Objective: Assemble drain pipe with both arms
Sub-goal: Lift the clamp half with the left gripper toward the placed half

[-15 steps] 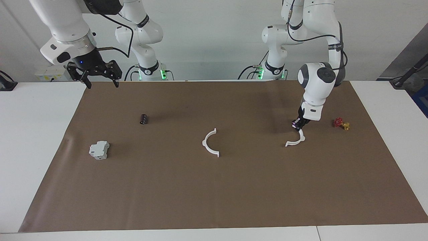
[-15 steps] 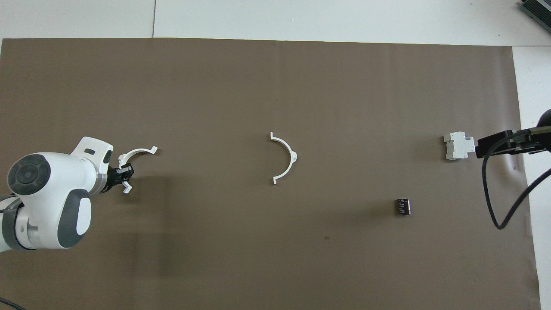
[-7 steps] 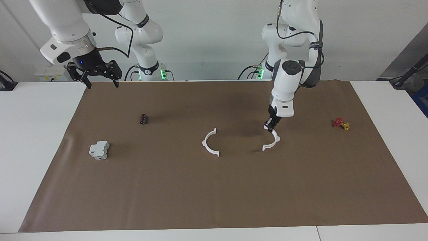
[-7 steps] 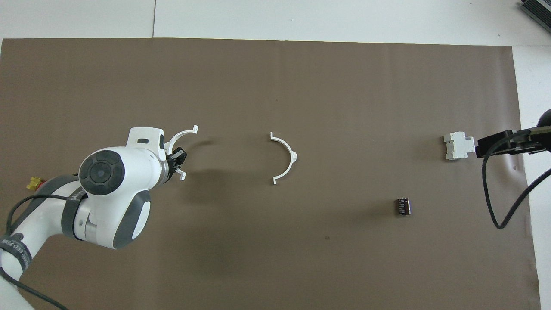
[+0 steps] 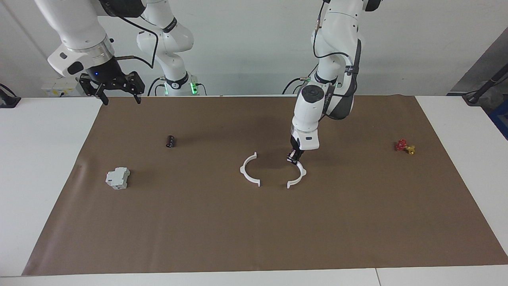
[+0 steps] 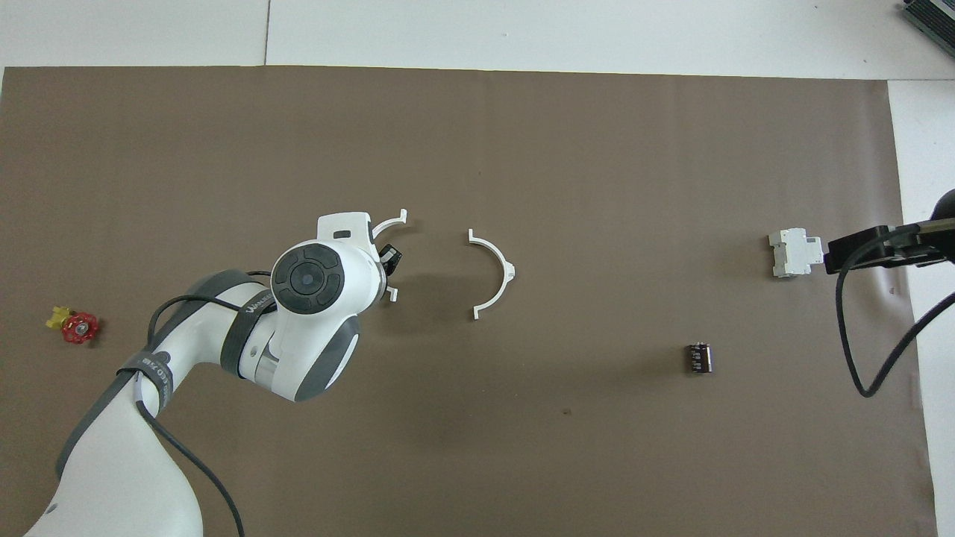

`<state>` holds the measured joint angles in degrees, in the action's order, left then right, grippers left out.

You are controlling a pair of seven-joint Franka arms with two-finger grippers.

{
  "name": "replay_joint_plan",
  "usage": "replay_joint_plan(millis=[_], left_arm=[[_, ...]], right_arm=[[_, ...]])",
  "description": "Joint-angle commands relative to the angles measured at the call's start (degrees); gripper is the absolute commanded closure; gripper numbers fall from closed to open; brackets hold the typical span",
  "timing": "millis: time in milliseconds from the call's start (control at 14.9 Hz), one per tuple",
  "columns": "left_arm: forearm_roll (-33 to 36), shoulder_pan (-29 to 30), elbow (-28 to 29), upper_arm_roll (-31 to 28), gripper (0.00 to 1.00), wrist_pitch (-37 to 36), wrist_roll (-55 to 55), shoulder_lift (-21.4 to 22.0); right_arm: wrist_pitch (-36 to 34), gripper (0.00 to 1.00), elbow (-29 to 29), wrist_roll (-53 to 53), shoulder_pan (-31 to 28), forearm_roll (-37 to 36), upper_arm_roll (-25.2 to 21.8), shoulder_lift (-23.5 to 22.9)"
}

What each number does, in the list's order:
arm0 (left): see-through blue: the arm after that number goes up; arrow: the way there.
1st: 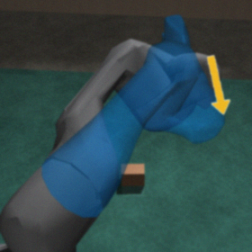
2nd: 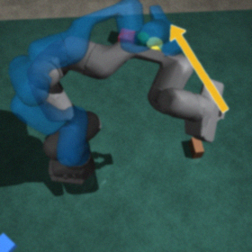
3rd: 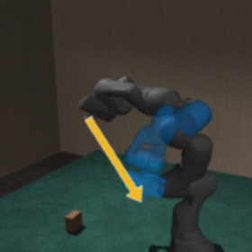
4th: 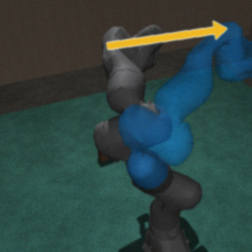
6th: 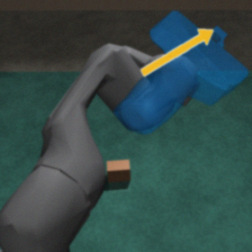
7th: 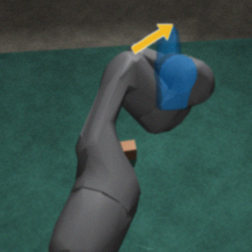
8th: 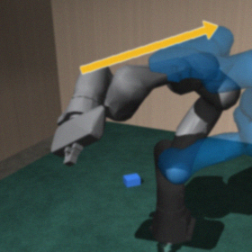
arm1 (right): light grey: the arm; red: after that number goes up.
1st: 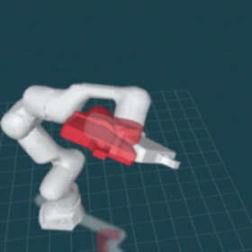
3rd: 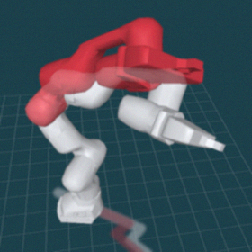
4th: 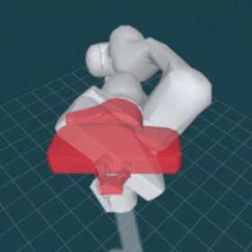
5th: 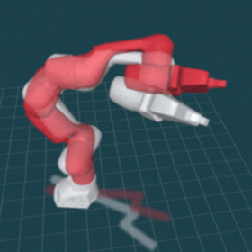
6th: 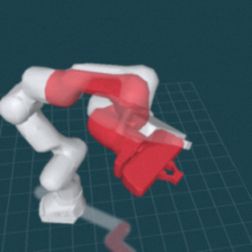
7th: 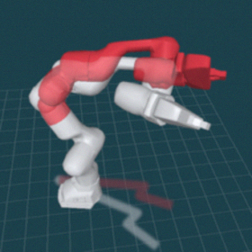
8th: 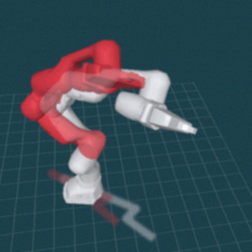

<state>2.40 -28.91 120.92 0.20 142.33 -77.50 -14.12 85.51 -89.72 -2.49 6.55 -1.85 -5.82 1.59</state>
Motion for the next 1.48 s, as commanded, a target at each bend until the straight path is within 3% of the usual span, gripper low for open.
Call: replay_joint_plan(millis=[0,202,471,673,942,1413], left_arm=[[-0.64,-2.02,-2.53,-0.91,1.0,-1.44,-1.86,-1.7],[-0.64,-4.22,-5.86,-1.0,1.0,-5.73,-6.51,-3.02],[1.9,-5.36,-4.99,-1.08,1.0,-7.77,-8.19,-2.93],[2.08,-6.68,-10.34,-1.17,1.0,-16.89,-8.98,-3.11],[6.46,-6.86,-11.67,-1.08,1.0,-17.79,-14.08,-3.11],[6.82,-7.82,-12.29,-1.0,1.0,-15.78,-21.27,-3.9]], right_arm=[[-0.7,0.0,-0.45,-1.46,-1.01,0.97,0.46,0.78],[-0.7,0.0,-0.45,-1.46,-1.1,0.97,0.46,0.78],[-0.7,0.0,-0.45,-1.46,-1.01,0.97,0.46,0.78],[-0.7,0.0,-0.45,-1.46,-1.01,0.97,0.46,0.78],[-0.7,0.0,-0.45,-1.46,-1.1,0.97,0.46,0.78],[-0.7,0.0,-0.45,-1.46,-1.01,0.97,0.46,0.78]])
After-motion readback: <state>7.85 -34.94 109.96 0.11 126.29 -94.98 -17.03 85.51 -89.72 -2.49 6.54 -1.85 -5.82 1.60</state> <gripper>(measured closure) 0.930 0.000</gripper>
